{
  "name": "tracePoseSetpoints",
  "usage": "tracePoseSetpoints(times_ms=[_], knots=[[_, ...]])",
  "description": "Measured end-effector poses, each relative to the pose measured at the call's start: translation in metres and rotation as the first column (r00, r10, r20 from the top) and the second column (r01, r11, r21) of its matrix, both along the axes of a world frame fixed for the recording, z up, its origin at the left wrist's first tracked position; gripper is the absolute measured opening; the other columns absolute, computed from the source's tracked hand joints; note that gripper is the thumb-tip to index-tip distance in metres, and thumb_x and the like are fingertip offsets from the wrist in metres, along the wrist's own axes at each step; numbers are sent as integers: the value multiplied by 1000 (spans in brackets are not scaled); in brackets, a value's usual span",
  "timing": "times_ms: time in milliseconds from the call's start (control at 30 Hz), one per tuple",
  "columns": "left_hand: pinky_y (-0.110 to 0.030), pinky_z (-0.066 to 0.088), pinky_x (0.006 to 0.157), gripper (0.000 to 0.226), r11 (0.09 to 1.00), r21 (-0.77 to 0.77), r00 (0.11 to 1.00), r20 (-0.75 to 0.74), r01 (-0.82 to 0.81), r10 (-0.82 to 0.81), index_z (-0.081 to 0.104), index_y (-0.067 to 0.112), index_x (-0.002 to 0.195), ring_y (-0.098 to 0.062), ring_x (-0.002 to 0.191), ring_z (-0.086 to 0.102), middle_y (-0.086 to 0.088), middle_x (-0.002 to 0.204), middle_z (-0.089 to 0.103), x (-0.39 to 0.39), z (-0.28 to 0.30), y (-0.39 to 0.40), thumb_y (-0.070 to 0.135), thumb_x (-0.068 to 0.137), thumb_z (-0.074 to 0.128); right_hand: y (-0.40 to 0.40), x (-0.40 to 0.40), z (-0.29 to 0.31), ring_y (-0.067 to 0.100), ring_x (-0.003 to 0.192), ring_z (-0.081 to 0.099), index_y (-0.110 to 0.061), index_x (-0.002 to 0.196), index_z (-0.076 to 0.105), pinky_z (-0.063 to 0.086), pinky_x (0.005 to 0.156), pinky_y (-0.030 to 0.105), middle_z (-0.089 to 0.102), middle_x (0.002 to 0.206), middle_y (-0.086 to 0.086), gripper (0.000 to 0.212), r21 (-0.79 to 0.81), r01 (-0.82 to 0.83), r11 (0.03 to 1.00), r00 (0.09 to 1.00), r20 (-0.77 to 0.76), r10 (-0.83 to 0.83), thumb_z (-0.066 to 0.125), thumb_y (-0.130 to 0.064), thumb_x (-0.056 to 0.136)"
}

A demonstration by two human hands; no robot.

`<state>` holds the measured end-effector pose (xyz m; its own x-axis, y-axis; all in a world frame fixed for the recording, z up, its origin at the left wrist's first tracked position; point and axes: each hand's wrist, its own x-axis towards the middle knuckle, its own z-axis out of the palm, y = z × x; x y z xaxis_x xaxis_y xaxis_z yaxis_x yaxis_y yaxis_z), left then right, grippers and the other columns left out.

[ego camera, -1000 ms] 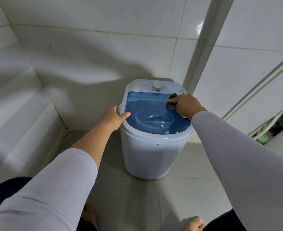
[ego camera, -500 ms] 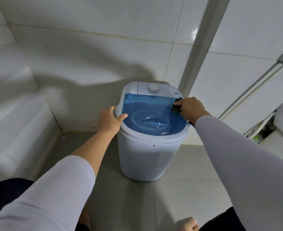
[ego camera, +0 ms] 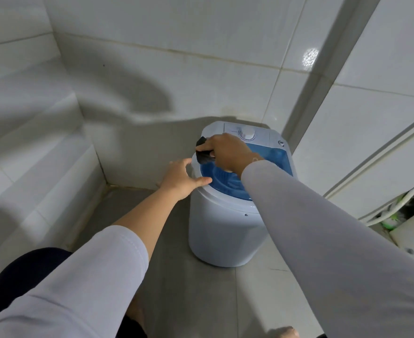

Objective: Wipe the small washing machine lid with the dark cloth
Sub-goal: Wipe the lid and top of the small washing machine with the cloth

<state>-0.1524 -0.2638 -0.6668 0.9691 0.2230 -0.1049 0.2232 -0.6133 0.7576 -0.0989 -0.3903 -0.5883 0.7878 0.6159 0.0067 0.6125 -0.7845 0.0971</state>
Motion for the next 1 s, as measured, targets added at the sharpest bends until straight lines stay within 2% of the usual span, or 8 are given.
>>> tracePoseSetpoints(times_ms=[100,200,467,667,1000], knots=[[-52,32,111,88,1000,11,1000,2,13,-13,35,21,145,-28,142,30,-6,152,34,0,-3,-3,51,73,75,4,-5,-14,30,120,52,-33,134,51,50,96,43,55,133,8,51,-76,-6,997,1000,-29,3,47,-5,92],[-57,31,109,88,1000,18,1000,-12,11,-11,34,24,145,-29,143,27,-6,153,33,1,-7,-3,55,73,73,-3,-5,-22,29,121,53,-34,134,51,49,99,41,54,135,6,50,-26,35,999,999,-40,-36,47,-6,93],[-60,27,111,84,1000,19,1000,0,-5,5,34,26,145,-30,145,24,-6,155,29,-1,-10,-5,53,75,71,-18,-2,-26,29,118,55,-36,135,49,50,95,38,56,135,6,53,-3,118,993,993,-23,-118,50,-6,92],[-60,28,109,82,999,42,1000,-7,-22,23,35,28,144,-31,143,28,-6,154,30,-2,-9,-7,55,75,70,-48,-1,-26,28,118,55,-41,131,52,50,94,38,56,135,3,53,21,209,978,977,-39,-208,46,-6,93],[-61,28,110,79,994,98,999,-16,-43,44,35,28,144,-31,144,27,-5,154,31,-3,-5,-11,54,77,69,-92,-1,-24,29,120,54,-34,131,56,48,101,39,56,136,3,45,92,311,946,950,-52,-307,52,-11,92]])
